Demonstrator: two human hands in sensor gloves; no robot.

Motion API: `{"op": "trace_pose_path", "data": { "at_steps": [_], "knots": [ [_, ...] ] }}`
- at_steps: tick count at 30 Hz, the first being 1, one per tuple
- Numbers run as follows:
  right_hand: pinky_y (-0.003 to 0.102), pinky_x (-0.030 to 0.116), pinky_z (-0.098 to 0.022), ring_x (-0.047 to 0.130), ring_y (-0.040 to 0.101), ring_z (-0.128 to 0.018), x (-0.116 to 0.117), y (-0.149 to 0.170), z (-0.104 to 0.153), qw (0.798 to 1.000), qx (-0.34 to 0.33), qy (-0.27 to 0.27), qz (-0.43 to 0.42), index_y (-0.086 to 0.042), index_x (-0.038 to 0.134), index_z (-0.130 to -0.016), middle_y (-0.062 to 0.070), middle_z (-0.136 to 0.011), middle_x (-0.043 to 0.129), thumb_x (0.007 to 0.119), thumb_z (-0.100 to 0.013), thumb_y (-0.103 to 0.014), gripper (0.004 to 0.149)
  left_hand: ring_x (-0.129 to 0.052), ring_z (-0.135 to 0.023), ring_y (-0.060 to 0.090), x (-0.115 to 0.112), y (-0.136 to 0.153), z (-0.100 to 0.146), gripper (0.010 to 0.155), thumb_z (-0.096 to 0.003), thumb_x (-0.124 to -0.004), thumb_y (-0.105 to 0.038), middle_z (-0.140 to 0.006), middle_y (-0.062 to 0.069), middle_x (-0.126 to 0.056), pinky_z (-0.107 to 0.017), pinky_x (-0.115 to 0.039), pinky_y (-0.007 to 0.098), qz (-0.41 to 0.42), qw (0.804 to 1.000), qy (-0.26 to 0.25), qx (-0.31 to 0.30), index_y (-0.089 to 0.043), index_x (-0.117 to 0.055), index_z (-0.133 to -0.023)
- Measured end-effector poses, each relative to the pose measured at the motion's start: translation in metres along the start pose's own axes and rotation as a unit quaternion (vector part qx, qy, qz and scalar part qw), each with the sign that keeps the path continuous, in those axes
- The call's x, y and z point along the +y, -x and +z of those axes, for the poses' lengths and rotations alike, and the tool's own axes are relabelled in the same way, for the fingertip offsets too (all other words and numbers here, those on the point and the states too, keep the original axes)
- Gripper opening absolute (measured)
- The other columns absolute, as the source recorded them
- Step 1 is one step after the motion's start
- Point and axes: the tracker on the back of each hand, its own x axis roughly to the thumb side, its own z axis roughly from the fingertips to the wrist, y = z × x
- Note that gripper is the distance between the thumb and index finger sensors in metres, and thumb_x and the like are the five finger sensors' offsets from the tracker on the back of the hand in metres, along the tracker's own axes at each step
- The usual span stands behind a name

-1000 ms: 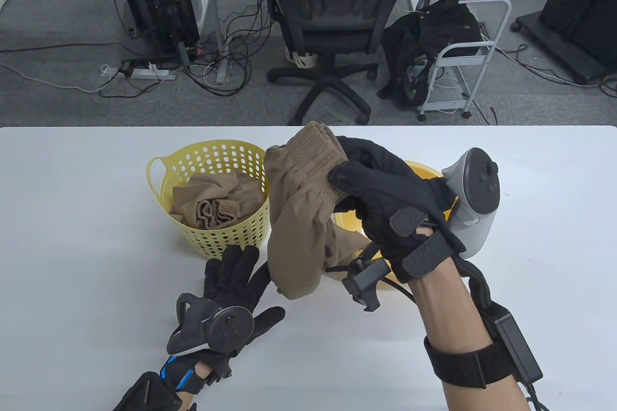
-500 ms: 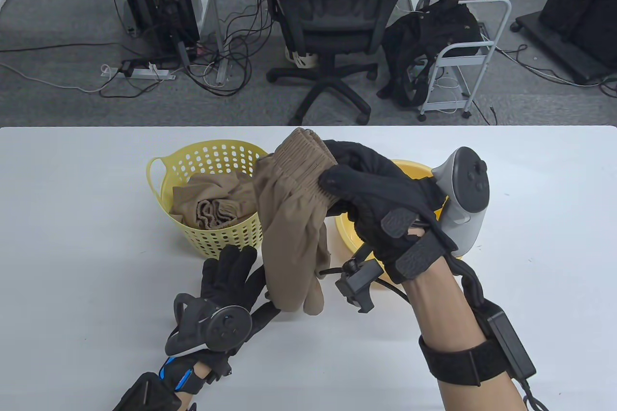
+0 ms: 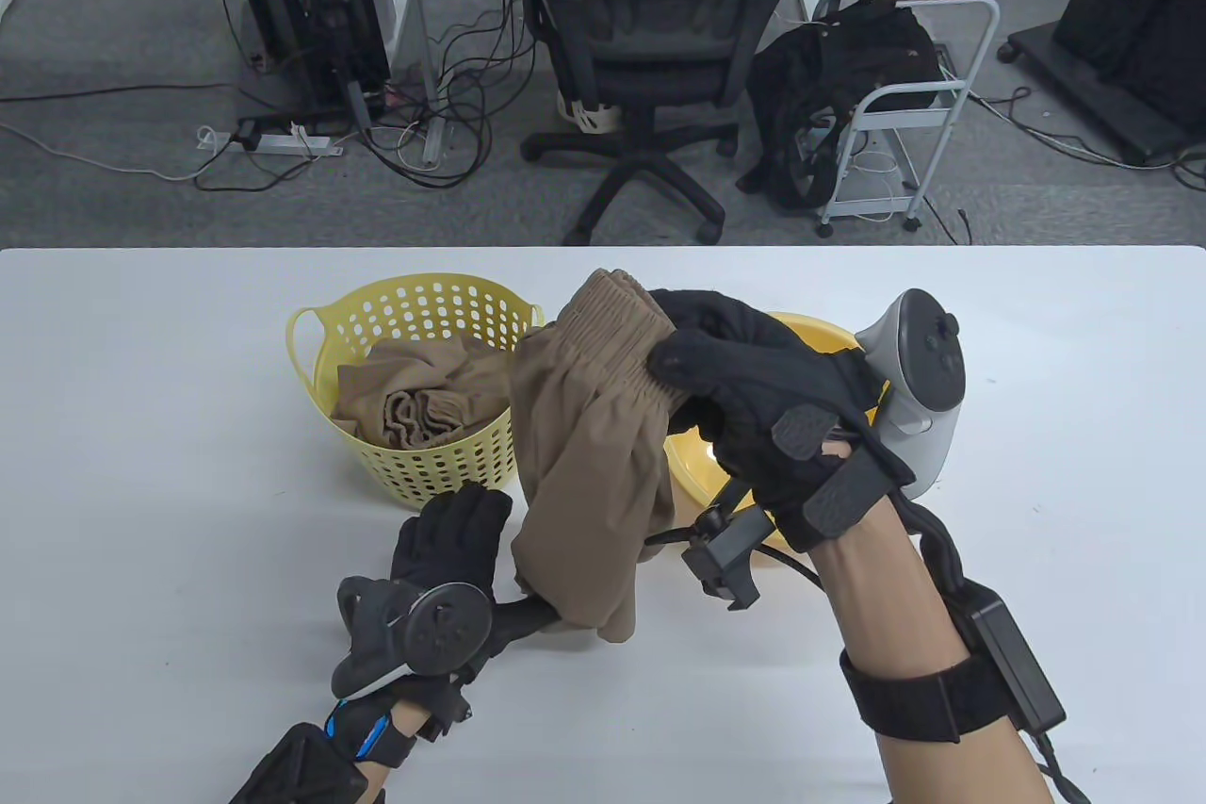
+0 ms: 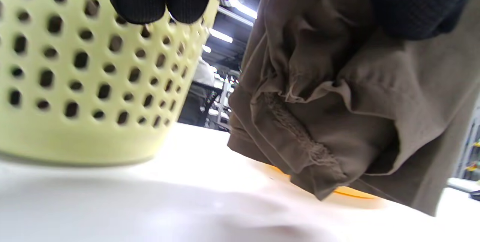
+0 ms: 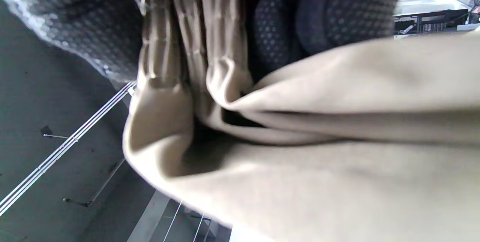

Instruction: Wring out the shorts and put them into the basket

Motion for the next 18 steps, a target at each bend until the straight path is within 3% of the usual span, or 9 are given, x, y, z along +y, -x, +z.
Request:
{"op": "trace_pose_path", "data": {
  "at_steps": [5, 10, 14, 18],
  "knots": [
    [0.036, 0.091, -0.039, 0.102, 0.030, -0.049, 0.004, 0.002, 0.001, 1.000, 0.005, -0.019, -0.009, 0.000, 0.075, -0.089, 0.020, -0.073, 0.091, 0.090, -0.050, -0.054, 0.068, -0.048, -0.102, 0.072, -0.010, -0.004, -0.006, 0.122, -0.0420, -0.082, -0.072, -0.118, 0.041, -0.036, -0.063, -0.046, 0.079, 0.097, 0.994, 0.039, -0.026, 0.003, -0.019, -0.114],
    [0.036, 0.091, -0.038, 0.102, 0.031, -0.048, 0.014, 0.003, -0.001, 0.999, 0.006, -0.038, -0.021, 0.000, 0.075, -0.089, 0.020, -0.072, 0.091, 0.090, -0.050, -0.053, 0.068, -0.035, -0.104, 0.074, -0.022, -0.001, -0.012, 0.133, -0.0380, -0.090, -0.067, -0.117, 0.044, -0.021, -0.063, -0.040, 0.081, 0.210, 0.973, 0.080, -0.052, 0.007, -0.007, -0.110],
    [0.036, 0.091, -0.038, 0.102, 0.031, -0.048, 0.023, 0.005, -0.005, 0.998, 0.001, -0.053, -0.024, 0.001, 0.075, -0.088, 0.020, -0.072, 0.091, 0.090, -0.050, -0.053, 0.068, -0.037, -0.106, 0.072, -0.025, 0.004, -0.016, 0.136, -0.0335, -0.098, -0.062, -0.118, 0.041, -0.025, -0.064, -0.041, 0.080, 0.266, 0.957, 0.092, -0.062, 0.006, -0.010, -0.111],
    [0.036, 0.091, -0.039, 0.102, 0.031, -0.049, 0.027, 0.009, -0.009, 0.998, 0.000, -0.055, -0.030, 0.000, 0.075, -0.089, 0.020, -0.073, 0.091, 0.090, -0.050, -0.053, 0.068, -0.051, -0.109, 0.063, -0.027, 0.007, -0.017, 0.127, -0.0324, -0.101, -0.058, -0.120, 0.029, -0.045, -0.065, -0.045, 0.078, 0.293, 0.950, 0.085, -0.063, -0.001, -0.022, -0.114]
  ]
}}
